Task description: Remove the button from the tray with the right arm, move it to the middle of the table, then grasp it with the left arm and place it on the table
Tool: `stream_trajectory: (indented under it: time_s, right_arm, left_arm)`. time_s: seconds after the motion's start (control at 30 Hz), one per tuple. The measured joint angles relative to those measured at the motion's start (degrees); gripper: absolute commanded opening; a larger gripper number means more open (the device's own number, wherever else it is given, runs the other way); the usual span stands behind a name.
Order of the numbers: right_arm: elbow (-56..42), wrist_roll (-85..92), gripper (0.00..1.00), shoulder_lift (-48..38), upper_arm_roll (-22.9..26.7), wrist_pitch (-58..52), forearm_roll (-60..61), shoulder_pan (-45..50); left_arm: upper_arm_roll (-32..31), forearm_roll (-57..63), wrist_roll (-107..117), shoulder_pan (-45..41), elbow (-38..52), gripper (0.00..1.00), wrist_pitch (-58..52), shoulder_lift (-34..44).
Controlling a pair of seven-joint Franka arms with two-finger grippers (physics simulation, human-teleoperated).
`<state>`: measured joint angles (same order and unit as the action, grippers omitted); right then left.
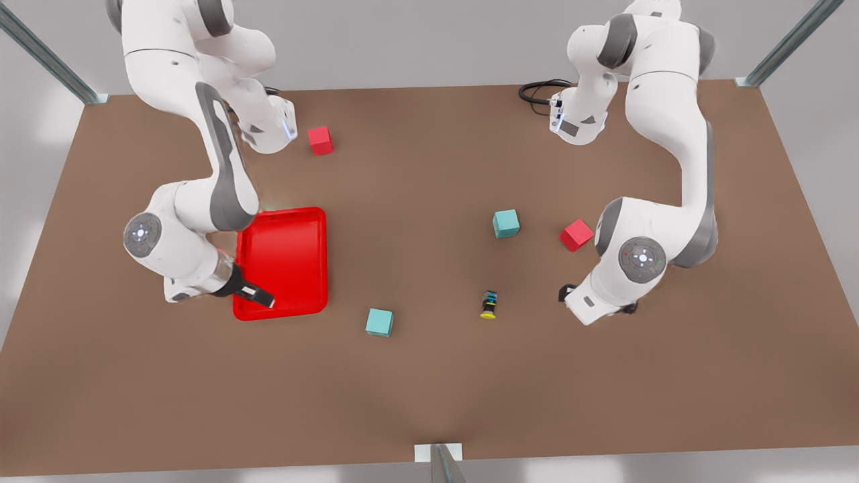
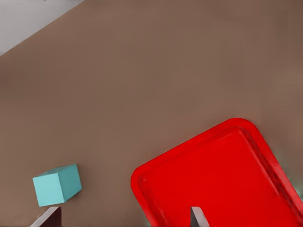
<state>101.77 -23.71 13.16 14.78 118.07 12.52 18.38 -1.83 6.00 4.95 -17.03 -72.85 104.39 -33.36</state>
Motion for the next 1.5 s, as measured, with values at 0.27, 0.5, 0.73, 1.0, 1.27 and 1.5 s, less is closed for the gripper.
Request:
stream_trajectory:
  time_s: [0.27,0.5,0.73,1.0,1.27,1.5]
  right_arm:
    - [-6.29,11.94,1.0,-11.39,-15.94,-20.37,-13.39,-26.54]
    - [-13.55,18.89,1.0,-3.05,-16.17,-25.08,-17.62,-25.07]
    - [-18.51,23.42,1.0,-3.46,-16.86,-29.39,-19.94,-23.53]
    - [-20.31,25.52,1.0,1.81,-17.18,-24.77,-22.08,-14.96]
    - [-20.19,26.48,1.0,1.46,-17.16,-23.71,-21.36,-15.14]
    - [-20.43,27.01,1.0,1.37,-17.16,-23.26,-20.9,-14.74]
  left_arm:
    - [-2.74,-2.51,7.27,-9.29,9.78,1.0,1.02,-12.32]
    - [-2.74,-2.68,16.72,-10.21,5.7,1.0,2.57,-13.73]
    - [-3.82,-3.64,22.57,-9.34,-6.5,1.0,10.32,-10.09]
    - [-4.02,-2.15,26.96,-9.56,-11.15,1.0,19.82,-10.58]
    - [-5.09,-1.31,26.93,-8.87,-11.71,1.0,25.38,-13.0]
    - [-5.11,-0.92,26.03,-8.48,-14.59,1.0,28.47,-13.08]
